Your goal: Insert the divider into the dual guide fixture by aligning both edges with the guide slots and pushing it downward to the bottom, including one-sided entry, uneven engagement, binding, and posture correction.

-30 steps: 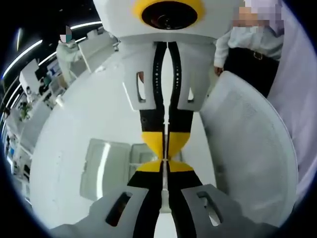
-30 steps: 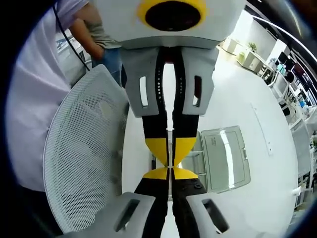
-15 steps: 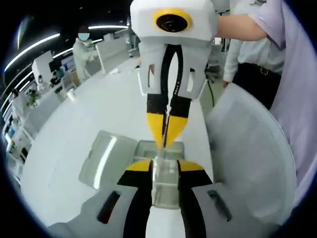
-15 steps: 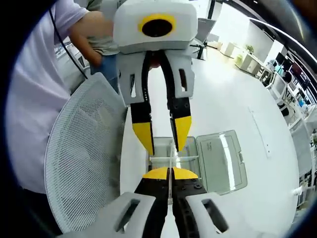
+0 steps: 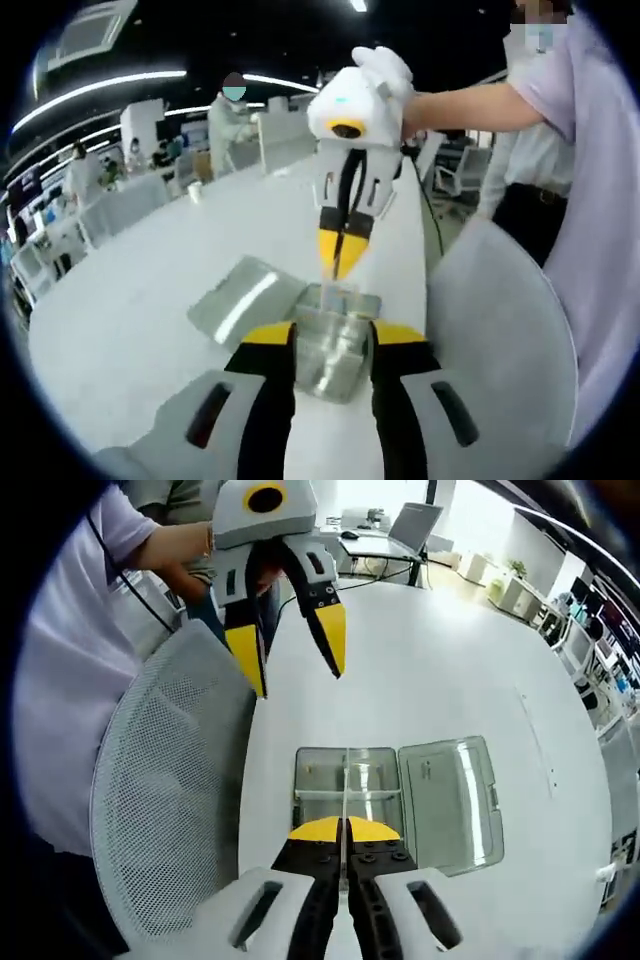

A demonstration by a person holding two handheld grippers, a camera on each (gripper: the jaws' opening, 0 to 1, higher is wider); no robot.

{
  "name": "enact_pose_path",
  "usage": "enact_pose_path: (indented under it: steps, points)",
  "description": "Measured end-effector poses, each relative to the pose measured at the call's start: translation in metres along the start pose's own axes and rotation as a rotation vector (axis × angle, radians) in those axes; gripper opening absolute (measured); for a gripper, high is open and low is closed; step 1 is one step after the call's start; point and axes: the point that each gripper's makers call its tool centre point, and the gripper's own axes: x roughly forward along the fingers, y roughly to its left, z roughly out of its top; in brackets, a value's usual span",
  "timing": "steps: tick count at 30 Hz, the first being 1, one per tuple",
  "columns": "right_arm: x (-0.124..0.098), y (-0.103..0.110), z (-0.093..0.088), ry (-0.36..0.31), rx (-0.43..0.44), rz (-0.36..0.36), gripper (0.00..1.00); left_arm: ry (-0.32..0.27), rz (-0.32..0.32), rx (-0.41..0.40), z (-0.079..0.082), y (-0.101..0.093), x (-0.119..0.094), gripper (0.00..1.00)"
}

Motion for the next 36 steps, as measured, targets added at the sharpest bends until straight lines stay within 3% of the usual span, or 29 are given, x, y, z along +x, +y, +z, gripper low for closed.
enact_pose_path:
  steps: [4, 9, 18, 36]
  points:
    - [0.011, -0.002, -0.008, 0.05, -0.016, 0.013, 0.0, -0.039, 0.02, -0.028, 0.002, -0.002, -0.018, 0.34]
    - [0.022, -0.003, -0.009, 0.066, -0.019, 0.026, 0.0, -0.07, 0.024, -0.073, 0.0, -0.007, -0.033, 0.39]
    - [0.034, -0.004, -0.018, 0.104, -0.02, 0.04, 0.0, -0.093, 0.047, -0.118, -0.009, -0.01, -0.039, 0.45]
    - [0.038, -0.008, -0.025, 0.133, -0.014, 0.058, 0.0, -0.15, 0.052, -0.153, 0.002, -0.009, -0.044, 0.7]
